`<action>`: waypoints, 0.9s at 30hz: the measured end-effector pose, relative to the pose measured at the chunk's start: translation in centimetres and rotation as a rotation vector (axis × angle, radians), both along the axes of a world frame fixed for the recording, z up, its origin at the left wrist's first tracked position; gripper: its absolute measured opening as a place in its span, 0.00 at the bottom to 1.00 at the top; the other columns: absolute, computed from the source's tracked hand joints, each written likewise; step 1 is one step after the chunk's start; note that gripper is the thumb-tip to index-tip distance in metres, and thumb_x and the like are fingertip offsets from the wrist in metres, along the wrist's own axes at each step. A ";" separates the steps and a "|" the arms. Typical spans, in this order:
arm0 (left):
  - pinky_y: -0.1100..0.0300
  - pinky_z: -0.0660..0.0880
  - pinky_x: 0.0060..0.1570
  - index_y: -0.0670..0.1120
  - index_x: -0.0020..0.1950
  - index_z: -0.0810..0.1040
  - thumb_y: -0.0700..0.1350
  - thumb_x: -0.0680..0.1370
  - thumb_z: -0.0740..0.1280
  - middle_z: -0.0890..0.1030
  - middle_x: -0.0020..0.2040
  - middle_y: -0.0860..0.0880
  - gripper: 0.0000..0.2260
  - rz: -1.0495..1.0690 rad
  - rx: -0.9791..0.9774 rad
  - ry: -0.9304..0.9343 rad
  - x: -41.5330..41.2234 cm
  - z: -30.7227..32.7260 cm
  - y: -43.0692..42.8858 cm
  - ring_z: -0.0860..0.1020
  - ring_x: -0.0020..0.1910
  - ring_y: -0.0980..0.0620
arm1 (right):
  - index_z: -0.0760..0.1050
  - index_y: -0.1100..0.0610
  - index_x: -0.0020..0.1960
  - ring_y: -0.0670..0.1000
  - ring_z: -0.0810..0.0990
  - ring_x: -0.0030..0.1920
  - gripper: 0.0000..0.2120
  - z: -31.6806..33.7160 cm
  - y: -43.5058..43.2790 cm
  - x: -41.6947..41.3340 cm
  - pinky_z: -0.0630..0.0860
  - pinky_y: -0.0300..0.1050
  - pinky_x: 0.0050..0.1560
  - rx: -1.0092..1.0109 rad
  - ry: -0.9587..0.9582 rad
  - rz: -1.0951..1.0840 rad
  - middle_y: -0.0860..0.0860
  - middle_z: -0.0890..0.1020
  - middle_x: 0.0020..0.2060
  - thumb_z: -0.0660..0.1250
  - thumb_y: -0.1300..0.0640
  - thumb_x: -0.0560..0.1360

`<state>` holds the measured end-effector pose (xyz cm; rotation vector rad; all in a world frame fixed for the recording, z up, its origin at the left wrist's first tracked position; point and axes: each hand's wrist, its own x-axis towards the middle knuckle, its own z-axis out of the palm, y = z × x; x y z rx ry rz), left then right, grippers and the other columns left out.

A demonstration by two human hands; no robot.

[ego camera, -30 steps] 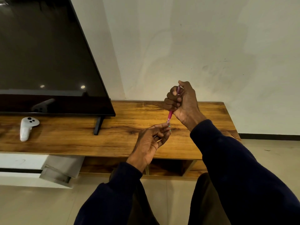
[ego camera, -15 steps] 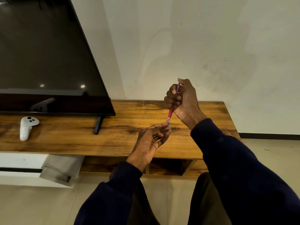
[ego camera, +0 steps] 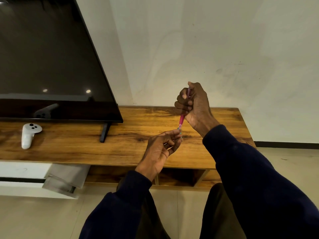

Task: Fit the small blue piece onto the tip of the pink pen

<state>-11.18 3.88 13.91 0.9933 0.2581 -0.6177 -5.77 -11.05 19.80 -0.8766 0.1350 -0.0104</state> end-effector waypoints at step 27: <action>0.61 0.83 0.45 0.37 0.52 0.87 0.24 0.70 0.59 0.87 0.51 0.39 0.21 0.002 -0.088 -0.004 0.3 -0.5 0.1 0.87 0.45 0.49 | 0.65 0.56 0.29 0.45 0.55 0.21 0.24 0.2 -0.4 0.2 0.53 0.36 0.23 0.126 0.098 -0.066 0.46 0.59 0.20 0.55 0.50 0.82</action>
